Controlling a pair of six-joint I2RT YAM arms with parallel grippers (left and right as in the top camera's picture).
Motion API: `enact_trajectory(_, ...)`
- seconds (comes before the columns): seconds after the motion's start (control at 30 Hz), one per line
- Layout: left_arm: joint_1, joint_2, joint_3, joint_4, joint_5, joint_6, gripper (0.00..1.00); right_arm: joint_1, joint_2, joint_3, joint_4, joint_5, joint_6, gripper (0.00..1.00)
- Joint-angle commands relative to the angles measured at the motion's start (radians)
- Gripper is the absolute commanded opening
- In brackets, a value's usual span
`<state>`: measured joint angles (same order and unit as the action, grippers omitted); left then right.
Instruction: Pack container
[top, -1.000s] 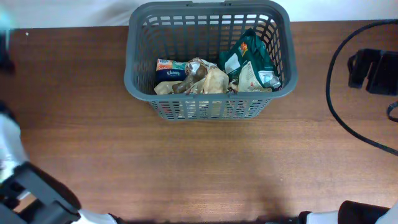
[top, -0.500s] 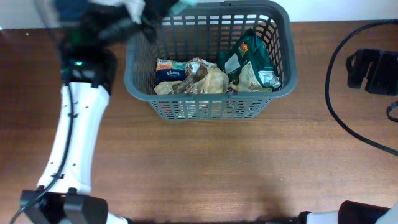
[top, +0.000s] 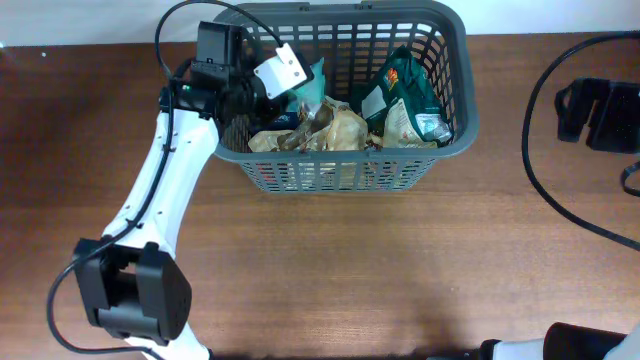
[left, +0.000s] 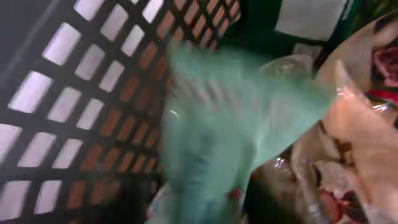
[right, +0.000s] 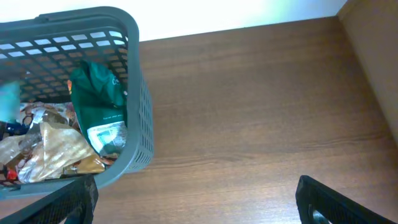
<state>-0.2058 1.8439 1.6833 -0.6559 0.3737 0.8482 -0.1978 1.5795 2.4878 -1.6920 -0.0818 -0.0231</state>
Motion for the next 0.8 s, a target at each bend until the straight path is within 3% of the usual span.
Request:
enact_trajectory(0.0, -0.001, -0.021, 0.008, 0.018, -0.031, 0.04, 0.99, -0.006, 0.0, 0.002, -0.006, -0.019, 0.002, 0.99)
enact_trajectory(0.13, -0.001, -0.06, 0.018, 0.028, -0.06, 0.035, 0.99, -0.006, -0.003, 0.002, -0.006, -0.011, 0.001, 0.99)
enact_trajectory(0.37, 0.014, -0.237, 0.053, 0.027, -0.319, -0.089, 0.99, -0.006, -0.076, 0.002, -0.006, 0.054, 0.002, 0.99)
enact_trajectory(0.57, 0.099, -0.497, 0.053, 0.025, -0.327, -0.297, 0.99, -0.006, -0.235, 0.002, -0.006, 0.093, 0.002, 0.99)
enact_trajectory(0.77, 0.159, -0.725, 0.053, -0.062, -0.329, -0.411, 0.99, -0.006, -0.423, 0.002, -0.006, 0.1, 0.002, 0.99)
